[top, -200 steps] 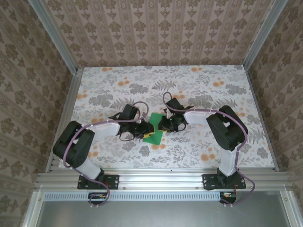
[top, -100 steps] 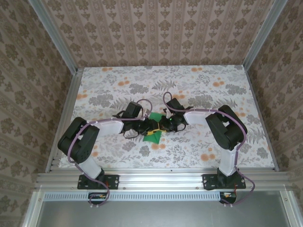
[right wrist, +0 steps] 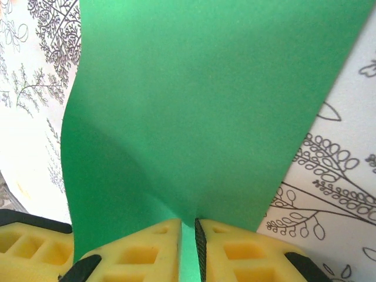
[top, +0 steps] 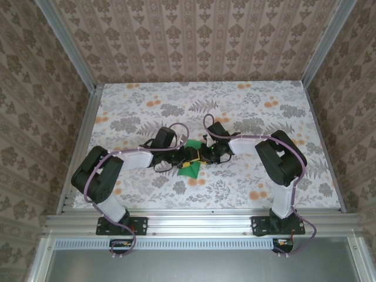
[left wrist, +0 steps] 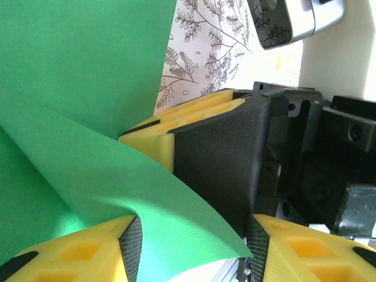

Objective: Fold a paper plane with a square sheet of paper (pick it up from the middle)
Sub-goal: Fold the triangle a second time at the center of the table.

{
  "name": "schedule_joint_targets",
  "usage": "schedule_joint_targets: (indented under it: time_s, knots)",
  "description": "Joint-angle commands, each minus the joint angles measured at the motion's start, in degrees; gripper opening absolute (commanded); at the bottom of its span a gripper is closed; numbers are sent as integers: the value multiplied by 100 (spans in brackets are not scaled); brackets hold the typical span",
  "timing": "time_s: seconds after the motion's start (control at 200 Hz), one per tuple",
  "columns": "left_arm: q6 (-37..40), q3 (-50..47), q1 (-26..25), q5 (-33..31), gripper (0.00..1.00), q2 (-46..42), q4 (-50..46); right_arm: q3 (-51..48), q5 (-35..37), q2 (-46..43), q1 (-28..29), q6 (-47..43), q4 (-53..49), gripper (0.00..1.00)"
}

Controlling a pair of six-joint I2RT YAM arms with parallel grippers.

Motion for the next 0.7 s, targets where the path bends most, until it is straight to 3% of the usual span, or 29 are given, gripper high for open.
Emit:
schedule_joint_targets:
  time_s: [0.0,0.695]
  knots:
    - [83,-169,52,-60,52,-306,52,-215,254,321,-26,108,-330,18]
    - [-178,-341,160,13,45,-245,333,-218,249,374,-35,115,-322,19]
